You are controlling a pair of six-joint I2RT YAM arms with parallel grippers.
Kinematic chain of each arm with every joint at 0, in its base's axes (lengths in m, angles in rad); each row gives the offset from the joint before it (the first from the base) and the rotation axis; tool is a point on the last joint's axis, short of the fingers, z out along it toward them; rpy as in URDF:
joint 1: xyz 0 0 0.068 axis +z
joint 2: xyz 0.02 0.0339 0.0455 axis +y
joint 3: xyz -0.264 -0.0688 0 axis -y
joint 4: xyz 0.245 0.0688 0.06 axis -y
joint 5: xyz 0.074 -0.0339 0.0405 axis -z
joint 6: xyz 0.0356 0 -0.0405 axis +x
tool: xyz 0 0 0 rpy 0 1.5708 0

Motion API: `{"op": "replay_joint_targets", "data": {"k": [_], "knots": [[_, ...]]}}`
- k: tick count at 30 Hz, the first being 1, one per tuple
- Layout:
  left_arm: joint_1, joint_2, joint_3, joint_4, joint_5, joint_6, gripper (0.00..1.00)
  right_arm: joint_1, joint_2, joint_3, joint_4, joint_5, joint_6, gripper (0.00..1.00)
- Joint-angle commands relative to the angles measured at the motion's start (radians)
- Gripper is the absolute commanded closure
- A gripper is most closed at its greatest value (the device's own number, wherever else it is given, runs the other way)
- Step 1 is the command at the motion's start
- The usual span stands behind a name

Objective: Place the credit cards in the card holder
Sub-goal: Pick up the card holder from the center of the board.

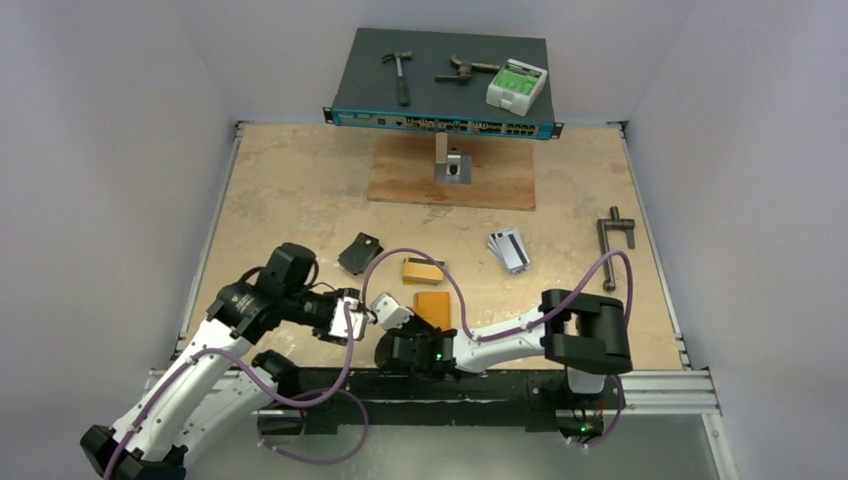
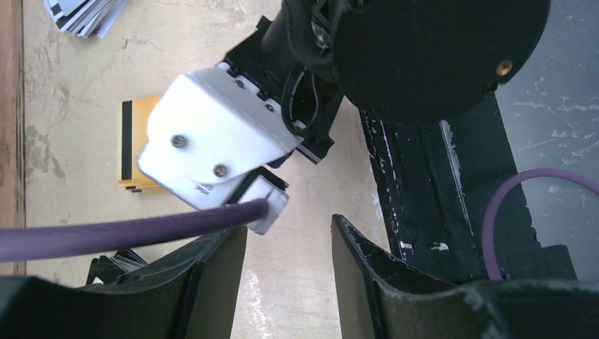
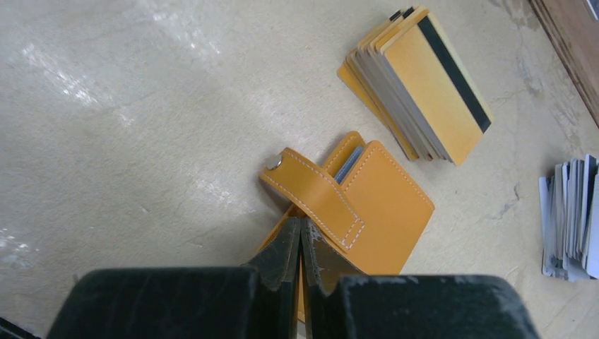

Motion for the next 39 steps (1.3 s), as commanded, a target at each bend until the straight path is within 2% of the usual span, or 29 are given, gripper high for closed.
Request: {"op": "replay_joint_targets", "data": {"k": [1, 6, 10, 11, 12, 13, 15, 20, 25, 32, 33, 37, 39], "knots": [[0.003, 0.000, -0.010, -0.018, 0.051, 0.040, 0.54, 0.001, -0.136, -0.004, 0.044, 0.036, 0.025, 1.00], [0.001, 0.015, -0.039, 0.025, 0.063, 0.067, 0.54, 0.001, -0.298, -0.072, 0.059, 0.032, 0.082, 1.00], [-0.005, 0.044, -0.054, 0.030, 0.078, 0.145, 0.54, -0.004, -0.404, -0.131, 0.096, 0.003, 0.095, 1.00], [-0.006, 0.051, -0.056, 0.039, 0.078, 0.152, 0.54, -0.005, -0.412, -0.139, 0.094, -0.013, 0.090, 0.85], [-0.007, 0.061, -0.055, 0.055, 0.078, 0.145, 0.54, -0.008, -0.403, -0.145, 0.083, -0.029, 0.091, 0.62], [-0.007, 0.069, -0.052, 0.065, 0.079, 0.139, 0.54, -0.008, -0.385, -0.151, 0.071, -0.039, 0.083, 0.48], [-0.006, 0.069, -0.050, 0.074, 0.080, 0.140, 0.55, -0.008, -0.336, -0.157, 0.081, -0.073, 0.048, 0.42], [-0.005, -0.018, -0.075, 0.061, 0.048, 0.125, 0.57, -0.008, -0.228, -0.165, 0.216, -0.122, -0.100, 0.40], [-0.001, -0.064, -0.059, 0.005, 0.043, 0.098, 0.57, -0.015, -0.099, -0.103, 0.254, -0.061, -0.223, 0.41], [0.003, -0.106, -0.042, -0.021, 0.047, 0.072, 0.57, -0.064, 0.056, -0.037, 0.301, -0.035, -0.288, 0.45], [0.005, -0.113, -0.044, -0.027, 0.048, 0.074, 0.57, -0.067, 0.064, -0.037, 0.321, -0.034, -0.303, 0.49], [0.008, -0.135, -0.055, -0.045, 0.044, 0.084, 0.57, -0.080, 0.061, -0.033, 0.333, -0.058, -0.281, 0.87], [0.010, -0.136, -0.053, -0.046, 0.046, 0.083, 0.57, -0.080, 0.050, -0.027, 0.308, -0.055, -0.261, 0.99]]}}
